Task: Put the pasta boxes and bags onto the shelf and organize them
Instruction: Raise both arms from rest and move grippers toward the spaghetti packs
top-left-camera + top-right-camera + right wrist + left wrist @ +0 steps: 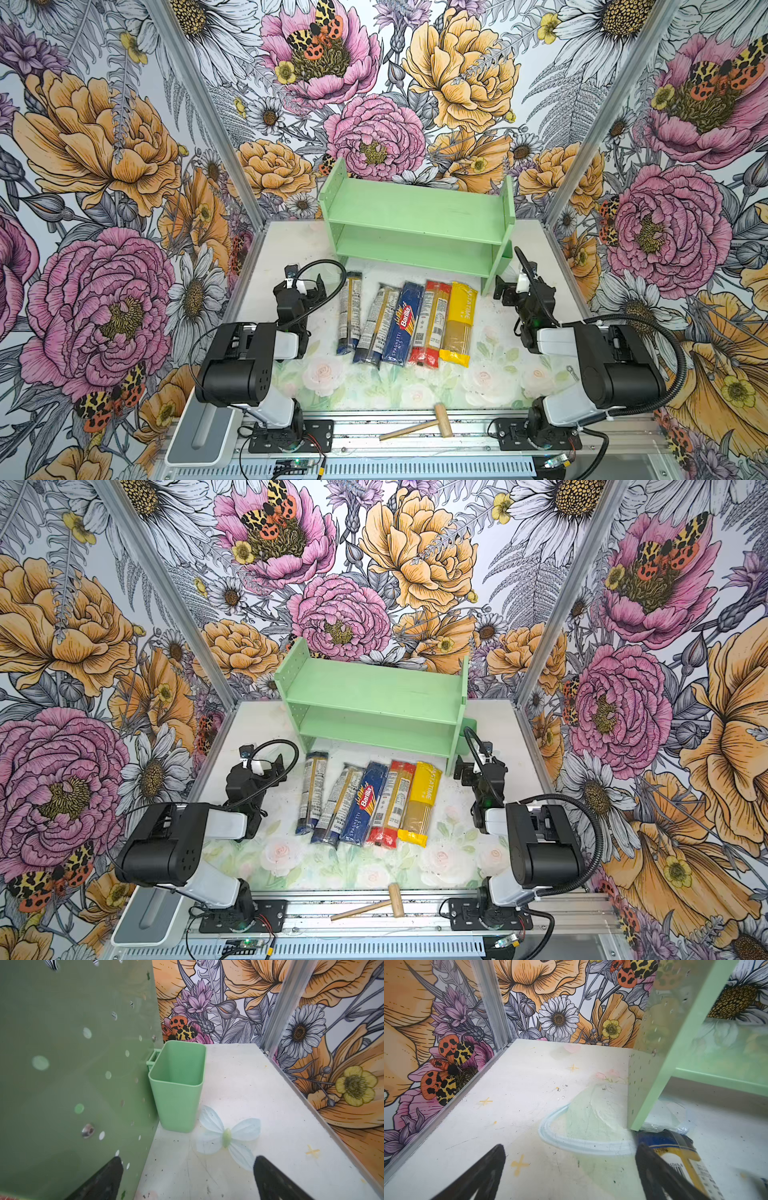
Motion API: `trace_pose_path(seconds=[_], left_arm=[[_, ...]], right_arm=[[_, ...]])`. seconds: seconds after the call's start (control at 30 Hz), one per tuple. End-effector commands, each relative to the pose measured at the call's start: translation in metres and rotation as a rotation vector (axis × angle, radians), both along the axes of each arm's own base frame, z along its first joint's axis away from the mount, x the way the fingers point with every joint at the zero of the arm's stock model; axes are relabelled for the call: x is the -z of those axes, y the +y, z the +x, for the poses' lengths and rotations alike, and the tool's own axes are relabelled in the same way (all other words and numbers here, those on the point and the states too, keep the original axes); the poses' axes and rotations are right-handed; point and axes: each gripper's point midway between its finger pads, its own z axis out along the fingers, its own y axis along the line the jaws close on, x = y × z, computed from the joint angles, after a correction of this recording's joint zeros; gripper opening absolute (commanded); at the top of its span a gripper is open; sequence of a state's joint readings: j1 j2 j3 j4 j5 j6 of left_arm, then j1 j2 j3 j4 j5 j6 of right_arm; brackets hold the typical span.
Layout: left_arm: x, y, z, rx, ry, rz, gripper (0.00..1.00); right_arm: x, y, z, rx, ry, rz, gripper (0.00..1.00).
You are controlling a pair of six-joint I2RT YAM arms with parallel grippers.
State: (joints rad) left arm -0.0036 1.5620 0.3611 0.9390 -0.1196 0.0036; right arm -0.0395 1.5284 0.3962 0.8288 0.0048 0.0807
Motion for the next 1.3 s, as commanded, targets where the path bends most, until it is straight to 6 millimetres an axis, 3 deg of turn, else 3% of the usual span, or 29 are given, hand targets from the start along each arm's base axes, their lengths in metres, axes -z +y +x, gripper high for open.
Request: trace_pose_path(seconds=[0.0, 0.63, 0.97, 1.13, 1.27], left_arm=[[-0.011, 0.002, 0.004, -0.005, -0.031, 0.008, 0.99], [-0.013, -0.01, -0.002, 0.053, -0.06, 0.022, 0.99], [-0.036, -0.008, -0.033, 0.028, -0.212, 0.032, 0.99], [-0.06, -0.012, -0.051, 0.024, -0.269, 0.056, 0.99], [-0.078, -0.018, -0.057, 0.037, -0.241, 0.042, 0.99]], right_arm=[[-0.003, 0.0, 0.002, 0.002, -0.021, -0.011, 0.99], [-0.004, 0.0, 0.001, 0.003, -0.023, -0.012, 0.99], [-0.007, 0.006, -0.003, -0.014, -0.052, -0.028, 0.97], [-0.009, 0.004, -0.003, -0.001, -0.045, -0.027, 0.97], [-0.023, 0.004, -0.006, -0.003, -0.043, -0.026, 0.96]])
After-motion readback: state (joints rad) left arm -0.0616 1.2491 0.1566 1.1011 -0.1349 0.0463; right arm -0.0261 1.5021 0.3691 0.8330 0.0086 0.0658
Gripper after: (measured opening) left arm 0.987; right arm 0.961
